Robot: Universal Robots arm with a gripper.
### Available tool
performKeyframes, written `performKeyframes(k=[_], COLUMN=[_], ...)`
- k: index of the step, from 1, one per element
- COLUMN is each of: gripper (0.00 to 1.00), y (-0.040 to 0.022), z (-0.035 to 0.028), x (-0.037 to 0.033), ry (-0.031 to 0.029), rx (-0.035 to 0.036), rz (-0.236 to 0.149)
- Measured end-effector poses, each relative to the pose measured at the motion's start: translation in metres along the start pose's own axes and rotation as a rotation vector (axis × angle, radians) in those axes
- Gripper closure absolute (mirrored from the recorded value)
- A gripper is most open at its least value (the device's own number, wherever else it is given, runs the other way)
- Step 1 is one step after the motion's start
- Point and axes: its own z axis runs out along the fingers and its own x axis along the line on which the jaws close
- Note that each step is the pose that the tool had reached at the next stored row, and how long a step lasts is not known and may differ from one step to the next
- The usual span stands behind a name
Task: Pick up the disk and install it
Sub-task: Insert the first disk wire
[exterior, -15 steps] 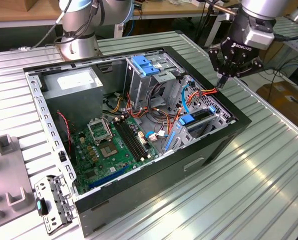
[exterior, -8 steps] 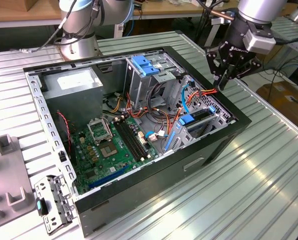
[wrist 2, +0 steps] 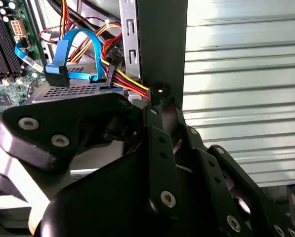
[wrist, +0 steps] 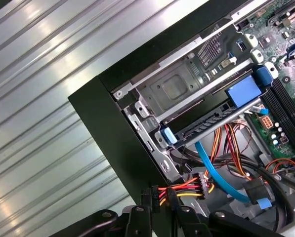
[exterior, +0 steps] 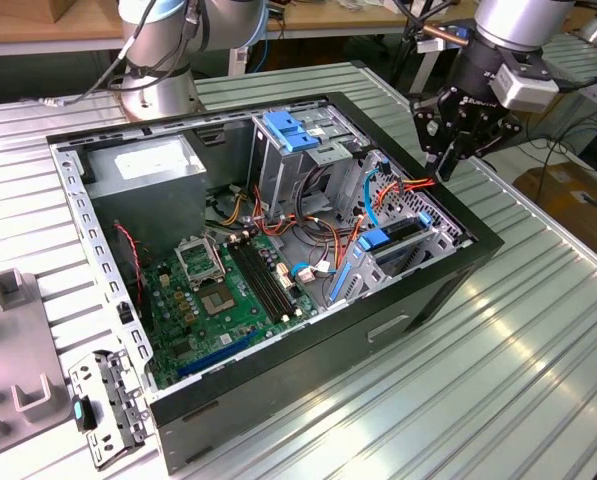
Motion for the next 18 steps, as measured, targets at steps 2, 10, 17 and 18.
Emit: performKeyframes(k=[2,10,17,18], gripper=[0.69,0.83,0.84,0.84], y=[0.0001,0.0002,0.0016,0.0020], z=[0.0018,0.0067,0.0027,0.0027], x=[-0.0001,-0.0005,-0.0024,-0.0031], ry=[0.0005,0.0051,0.0057,0.0059], rx=[0.0001,0.0007,-0.0006,-0.0015], rz=[-0.003,-0.018,-0.004,0.007])
